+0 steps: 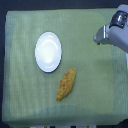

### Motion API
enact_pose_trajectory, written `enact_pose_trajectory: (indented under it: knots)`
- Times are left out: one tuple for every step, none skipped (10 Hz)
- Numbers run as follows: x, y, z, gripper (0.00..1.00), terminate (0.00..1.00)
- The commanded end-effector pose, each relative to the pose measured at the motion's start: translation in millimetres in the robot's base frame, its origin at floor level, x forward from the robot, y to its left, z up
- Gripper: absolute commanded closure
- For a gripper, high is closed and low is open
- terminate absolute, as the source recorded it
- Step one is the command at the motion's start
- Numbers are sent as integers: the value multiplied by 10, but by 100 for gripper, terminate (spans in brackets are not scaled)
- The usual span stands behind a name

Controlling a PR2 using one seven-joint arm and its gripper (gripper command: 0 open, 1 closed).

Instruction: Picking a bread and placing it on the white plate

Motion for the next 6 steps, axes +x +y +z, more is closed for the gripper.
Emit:
enact_pose_trajectory:
  knots:
    - [2,18,-9,0,0]
    - [-4,31,-42,0,0]
    - [-56,33,-100,0,0]
    - [-119,62,-156,0,0]
    - [-185,180,-210,0,0]
    - [-205,229,-226,0,0]
